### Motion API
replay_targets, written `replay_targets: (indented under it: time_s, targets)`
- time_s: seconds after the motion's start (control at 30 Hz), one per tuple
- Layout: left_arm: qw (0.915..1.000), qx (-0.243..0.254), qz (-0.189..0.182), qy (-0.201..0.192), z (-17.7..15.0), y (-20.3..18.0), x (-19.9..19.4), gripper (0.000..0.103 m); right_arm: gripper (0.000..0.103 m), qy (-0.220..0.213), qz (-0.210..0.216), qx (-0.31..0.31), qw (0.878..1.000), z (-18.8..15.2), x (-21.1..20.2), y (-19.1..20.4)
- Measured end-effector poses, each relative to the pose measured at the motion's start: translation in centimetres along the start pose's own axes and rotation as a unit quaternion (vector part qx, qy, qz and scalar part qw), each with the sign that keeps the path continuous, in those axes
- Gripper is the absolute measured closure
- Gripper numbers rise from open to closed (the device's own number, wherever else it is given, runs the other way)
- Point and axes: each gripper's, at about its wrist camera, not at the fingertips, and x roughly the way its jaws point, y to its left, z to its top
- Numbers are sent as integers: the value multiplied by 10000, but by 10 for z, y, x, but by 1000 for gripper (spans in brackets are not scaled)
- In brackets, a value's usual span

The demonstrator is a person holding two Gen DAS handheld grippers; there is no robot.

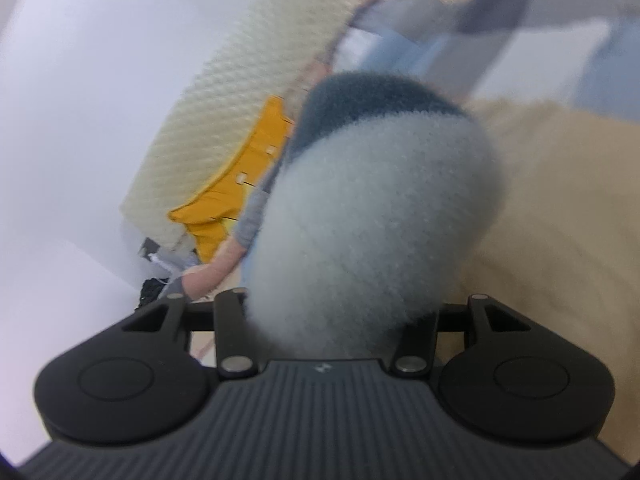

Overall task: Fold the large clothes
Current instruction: 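Pinch the blanket roll end with the left gripper while the right gripper pinches beside it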

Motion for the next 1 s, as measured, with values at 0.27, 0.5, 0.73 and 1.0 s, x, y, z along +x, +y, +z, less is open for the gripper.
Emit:
replay_targets:
  time_s: [0.27, 0.5, 0.73, 1.0]
  targets:
    - [9982, 488, -354, -5, 5, -53, -13, 61, 51, -370, 530, -568, 9963, 40, -21, 23]
    - [9927, 925, -771, 92, 7, -143, 6, 61, 51, -703, 800, -307, 9938, 89, -37, 15]
    - [9881, 921, -1178, 353, -8, -240, 77, 61, 51, -1273, 912, -403, 9868, 168, -35, 17]
    - [9785, 1612, -1142, 599, -44, -320, 171, 61, 51, -1626, 697, -302, 9838, 220, -25, -26]
